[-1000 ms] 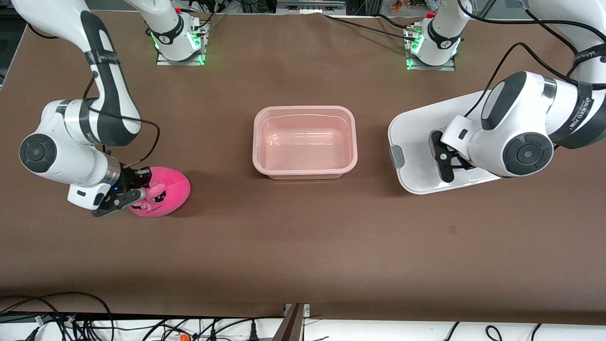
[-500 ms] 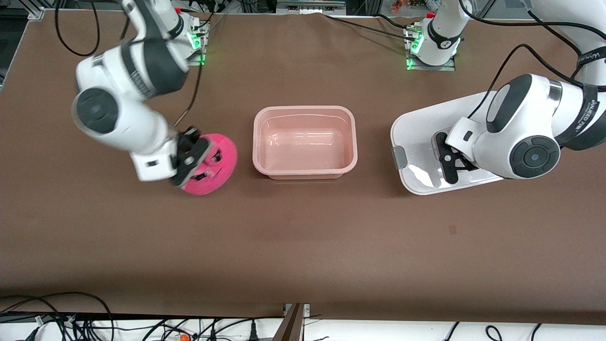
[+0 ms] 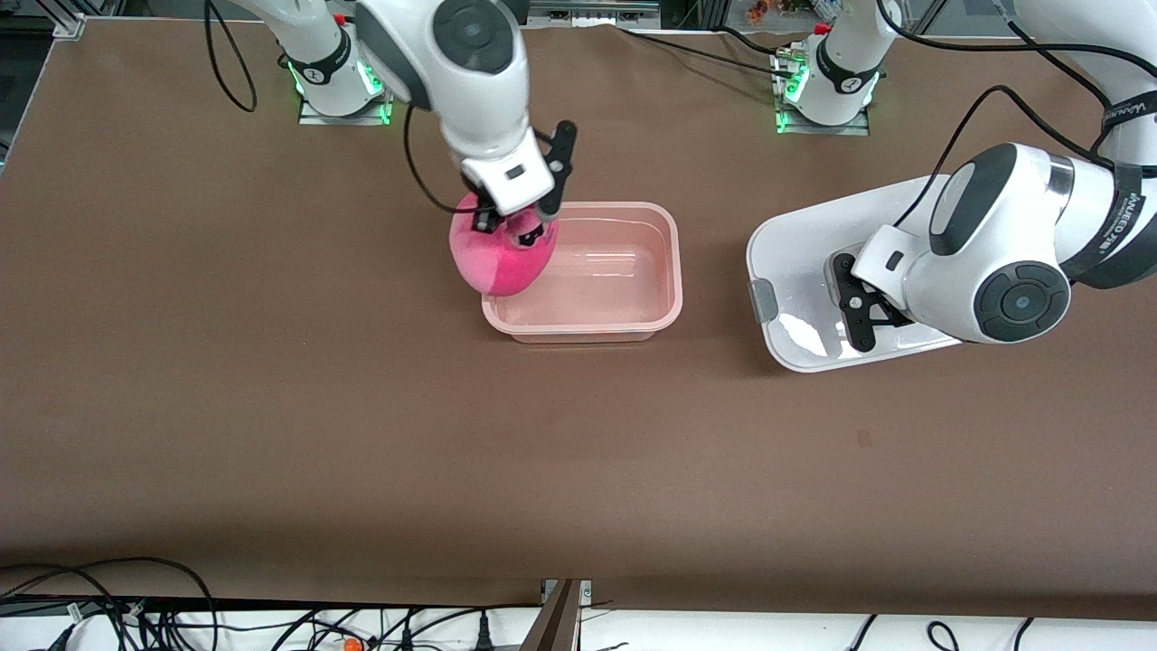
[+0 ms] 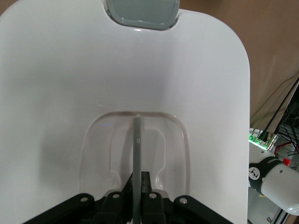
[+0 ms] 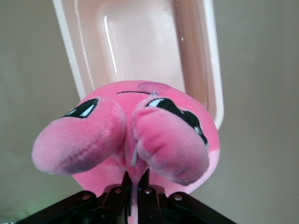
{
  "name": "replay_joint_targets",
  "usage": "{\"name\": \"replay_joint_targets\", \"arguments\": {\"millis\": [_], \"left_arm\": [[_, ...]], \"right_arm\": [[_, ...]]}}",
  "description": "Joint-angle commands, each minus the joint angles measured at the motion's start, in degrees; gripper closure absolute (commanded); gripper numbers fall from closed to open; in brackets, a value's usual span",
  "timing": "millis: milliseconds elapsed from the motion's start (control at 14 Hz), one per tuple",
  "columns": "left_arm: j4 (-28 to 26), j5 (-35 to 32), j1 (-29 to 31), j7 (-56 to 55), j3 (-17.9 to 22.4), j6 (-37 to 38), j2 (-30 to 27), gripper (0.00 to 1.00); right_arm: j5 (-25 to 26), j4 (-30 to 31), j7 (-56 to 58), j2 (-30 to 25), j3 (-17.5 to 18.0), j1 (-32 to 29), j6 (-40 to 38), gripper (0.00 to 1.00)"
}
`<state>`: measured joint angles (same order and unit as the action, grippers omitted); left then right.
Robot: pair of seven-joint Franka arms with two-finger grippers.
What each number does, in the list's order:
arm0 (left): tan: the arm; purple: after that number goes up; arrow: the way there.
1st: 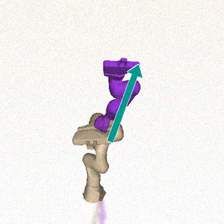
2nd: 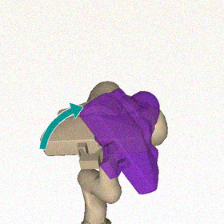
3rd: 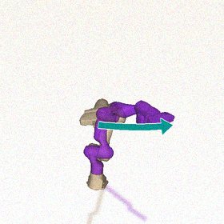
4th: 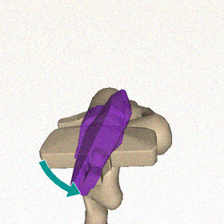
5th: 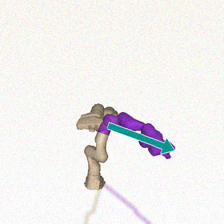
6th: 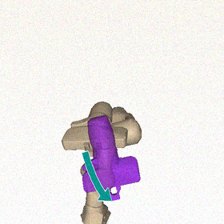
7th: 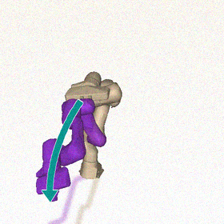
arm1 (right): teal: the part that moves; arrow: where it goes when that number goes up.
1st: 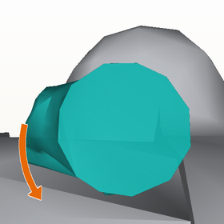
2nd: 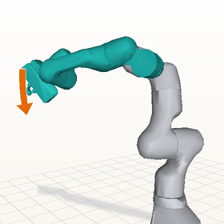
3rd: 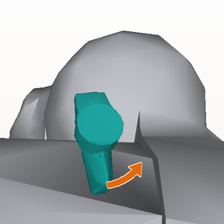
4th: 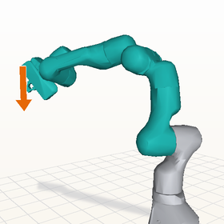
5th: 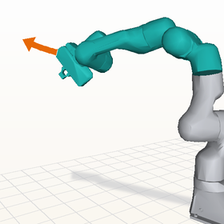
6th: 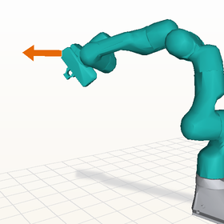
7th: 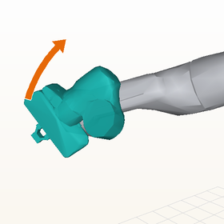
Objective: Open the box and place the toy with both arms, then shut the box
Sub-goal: 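Lift the pink toy with the right gripper and carry it over the box, then lower the toy into the box and open the right gripper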
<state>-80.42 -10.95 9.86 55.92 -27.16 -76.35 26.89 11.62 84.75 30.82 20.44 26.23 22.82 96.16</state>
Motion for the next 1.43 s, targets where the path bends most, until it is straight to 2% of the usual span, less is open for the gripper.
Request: {"name": "replay_joint_targets", "arguments": {"millis": [0, 429, 571, 929, 1357], "left_arm": [[1.2, 1.0, 0.3, 2.1, -0.3, 0.4, 0.4, 1.00], [1.3, 0.8, 0.5, 3.9, -0.3, 0.4, 0.4, 1.00], [1.3, 0.6, 0.7, 4.3, -0.2, 0.4, 0.4, 1.00], [1.3, 1.2, 0.9, 5.0, -0.2, 0.4, 0.6, 1.00], [1.3, 1.2, 0.9, 5.0, -0.3, 0.3, 0.8, 1.00]], "right_arm": [[3.6, -0.6, -1.7, 3.1, -0.3, 2.4, 0.4, 1.00], [9.9, -1.2, -7.7, 10.8, -0.5, 6.9, 5.8, 1.00], [10.7, -1.3, -8.0, 12.3, -0.6, 6.9, 7.9, 1.00], [12.5, -6.5, -7.7, 14.8, -0.9, 6.8, 7.6, 1.00], [14.8, -6.6, -11.4, 18.2, -0.9, 8.2, 8.2, 1.00]]}}
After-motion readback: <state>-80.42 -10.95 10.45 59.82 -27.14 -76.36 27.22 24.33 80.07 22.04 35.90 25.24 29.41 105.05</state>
